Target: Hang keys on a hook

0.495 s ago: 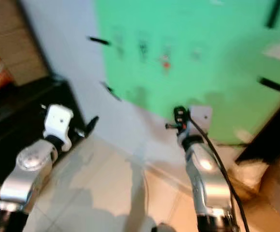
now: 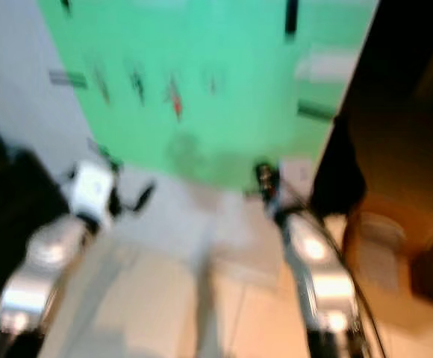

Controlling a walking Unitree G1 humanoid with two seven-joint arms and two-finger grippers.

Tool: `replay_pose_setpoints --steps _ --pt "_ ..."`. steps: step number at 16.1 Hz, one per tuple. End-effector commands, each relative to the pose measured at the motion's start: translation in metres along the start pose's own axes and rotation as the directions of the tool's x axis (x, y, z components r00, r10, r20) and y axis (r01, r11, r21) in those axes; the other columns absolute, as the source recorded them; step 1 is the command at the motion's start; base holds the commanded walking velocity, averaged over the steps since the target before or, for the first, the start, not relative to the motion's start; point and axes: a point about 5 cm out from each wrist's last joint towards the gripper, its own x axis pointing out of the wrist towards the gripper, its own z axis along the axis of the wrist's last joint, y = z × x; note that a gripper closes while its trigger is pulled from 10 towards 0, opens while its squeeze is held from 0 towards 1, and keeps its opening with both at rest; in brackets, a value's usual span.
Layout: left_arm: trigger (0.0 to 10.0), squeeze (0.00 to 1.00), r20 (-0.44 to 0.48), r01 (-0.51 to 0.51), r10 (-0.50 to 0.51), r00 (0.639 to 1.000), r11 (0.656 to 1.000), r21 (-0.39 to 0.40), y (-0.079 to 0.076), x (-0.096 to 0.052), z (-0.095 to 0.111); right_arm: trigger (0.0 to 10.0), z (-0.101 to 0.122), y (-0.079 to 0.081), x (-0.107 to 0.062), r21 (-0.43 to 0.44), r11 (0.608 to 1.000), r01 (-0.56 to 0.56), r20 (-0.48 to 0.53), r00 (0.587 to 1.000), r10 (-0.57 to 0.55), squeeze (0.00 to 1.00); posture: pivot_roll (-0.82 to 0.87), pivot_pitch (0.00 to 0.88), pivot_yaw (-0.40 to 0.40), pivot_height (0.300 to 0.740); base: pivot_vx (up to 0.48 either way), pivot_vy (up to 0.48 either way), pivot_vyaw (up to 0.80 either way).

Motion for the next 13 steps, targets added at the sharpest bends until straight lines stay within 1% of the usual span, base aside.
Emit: replay_pose_setpoints --steps 1,5,9,11,12,13 --pt "10.0 0.0 -0.006 -0.024 0.025 1.0 1.0 0.015 0.01 -0.003 0.0 10.0 0.005 0.008 0.003 0.006 0.999 -0.032 0.024 0.999 0.031 0.0 -0.02 0.0 0.057 0.74 0.409 0.0 0.0" --pt "10.0 0.0 0.002 -0.014 0.014 1.0 1.0 0.016 0.011 -0.002 0.003 10.0 0.007 0.006 0.003 0.016 1.0 -0.025 0.032 0.999 0.025 0.0 -0.03 0.0 0.065 0.74 0.446 0.0 0.0" --pt "10.0 0.0 0.003 0.007 -0.007 1.0 1.0 0.023 0.011 -0.002 0.004 10.0 0.01 0.007 0.005 0.027 0.999 -0.029 0.05 0.998 0.028 0.0 -0.03 0.0 0.072 0.74 0.46 0.0 0.0" --pt "10.0 0.0 0.006 0.041 -0.041 0.999 0.999 0.03 0.01 -0.003 0.005 10.0 0.012 0.009 0.004 0.021 0.998 -0.059 0.06 0.997 0.058 0.0 -0.02 0.0 0.076 0.74 0.448 0.0 0.0" --pt "10.0 0.0 0.006 0.056 -0.057 0.998 0.998 0.035 0.009 -0.003 0.006 10.0 0.014 0.012 0.004 0.011 0.995 -0.097 0.064 0.993 0.096 0.0 -0.02 0.0 0.078 0.74 0.431 0.0 0.0" --pt "10.0 0.0 0.008 0.072 -0.072 0.997 0.997 0.036 0.009 -0.004 0.007 10.0 0.016 0.016 0.002 0.019 0.99 -0.141 0.078 0.987 0.14 0.0 -0.02 0.0 0.079 0.74 0.349 0.0 0.0"
